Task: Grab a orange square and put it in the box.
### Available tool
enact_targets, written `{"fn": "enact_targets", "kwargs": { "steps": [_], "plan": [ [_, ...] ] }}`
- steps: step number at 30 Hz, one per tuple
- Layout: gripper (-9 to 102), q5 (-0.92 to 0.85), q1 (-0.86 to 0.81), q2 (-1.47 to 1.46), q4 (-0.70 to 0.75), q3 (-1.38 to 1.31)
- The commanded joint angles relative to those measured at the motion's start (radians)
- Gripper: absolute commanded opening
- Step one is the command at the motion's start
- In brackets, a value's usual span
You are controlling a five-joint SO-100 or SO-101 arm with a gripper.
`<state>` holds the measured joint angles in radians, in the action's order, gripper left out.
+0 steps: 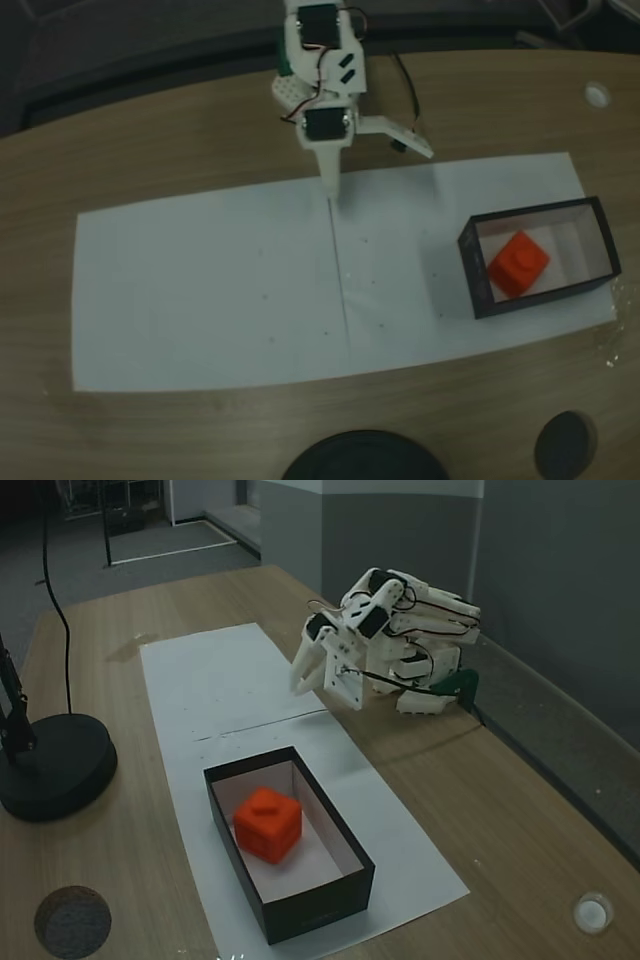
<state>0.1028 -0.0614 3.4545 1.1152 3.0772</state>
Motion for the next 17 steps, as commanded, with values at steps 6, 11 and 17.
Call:
{"fn": "enact_targets", "kwargs": {
  "steps": [6,11,17],
  "plan": [
    [0,-0.002,0.006,0.021,0.178,-0.077],
    [0,0.002,0.002,0.021,0.175,-0.077],
    [0,0.005,-0.002,0.021,0.175,-0.075]
  ]
}}
